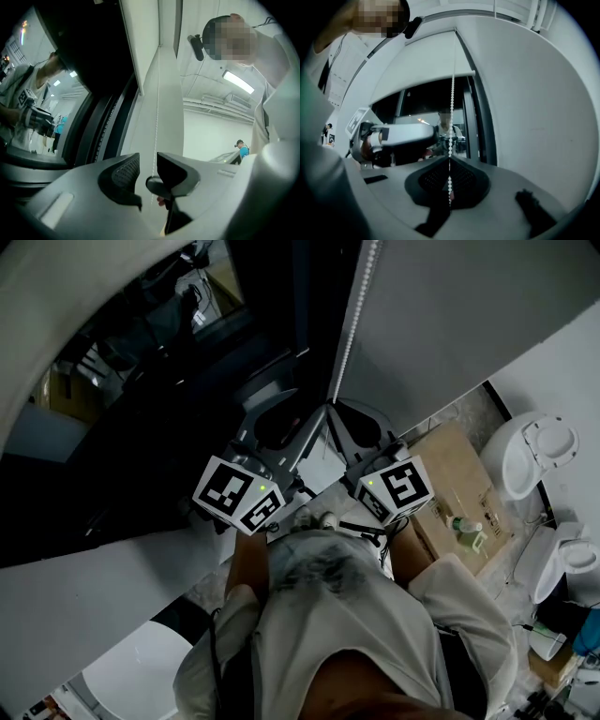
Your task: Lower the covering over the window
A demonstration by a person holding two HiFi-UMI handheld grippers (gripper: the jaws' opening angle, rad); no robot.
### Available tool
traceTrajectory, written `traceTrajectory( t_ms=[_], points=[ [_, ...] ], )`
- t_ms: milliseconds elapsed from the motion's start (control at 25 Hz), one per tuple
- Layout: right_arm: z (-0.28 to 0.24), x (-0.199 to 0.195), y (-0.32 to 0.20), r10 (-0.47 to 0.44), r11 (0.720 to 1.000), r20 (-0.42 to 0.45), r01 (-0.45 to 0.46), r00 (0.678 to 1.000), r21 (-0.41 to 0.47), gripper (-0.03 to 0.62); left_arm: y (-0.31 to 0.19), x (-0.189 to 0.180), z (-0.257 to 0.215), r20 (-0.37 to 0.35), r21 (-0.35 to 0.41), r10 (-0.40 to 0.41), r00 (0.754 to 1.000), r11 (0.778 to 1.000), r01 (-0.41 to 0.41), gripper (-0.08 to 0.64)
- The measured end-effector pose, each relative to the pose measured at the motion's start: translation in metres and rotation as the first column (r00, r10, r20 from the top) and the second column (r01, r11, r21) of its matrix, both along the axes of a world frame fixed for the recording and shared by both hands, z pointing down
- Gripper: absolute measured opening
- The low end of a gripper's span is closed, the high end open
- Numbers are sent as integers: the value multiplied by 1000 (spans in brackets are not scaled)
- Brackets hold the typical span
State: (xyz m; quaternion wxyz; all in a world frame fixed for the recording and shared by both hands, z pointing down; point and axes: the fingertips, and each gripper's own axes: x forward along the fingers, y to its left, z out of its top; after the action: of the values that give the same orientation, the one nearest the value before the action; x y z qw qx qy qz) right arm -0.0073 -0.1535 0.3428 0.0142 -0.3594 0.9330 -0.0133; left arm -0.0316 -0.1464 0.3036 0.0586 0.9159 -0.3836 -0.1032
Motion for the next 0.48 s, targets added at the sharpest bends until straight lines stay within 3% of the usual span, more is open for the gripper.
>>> traceTrajectory(
  t_ms=[480],
  points=[
    [35, -3, 17, -10, 997, -22, 8, 1000, -75, 18, -11, 27, -39, -5, 81, 56, 998, 995, -55, 129]
  ],
)
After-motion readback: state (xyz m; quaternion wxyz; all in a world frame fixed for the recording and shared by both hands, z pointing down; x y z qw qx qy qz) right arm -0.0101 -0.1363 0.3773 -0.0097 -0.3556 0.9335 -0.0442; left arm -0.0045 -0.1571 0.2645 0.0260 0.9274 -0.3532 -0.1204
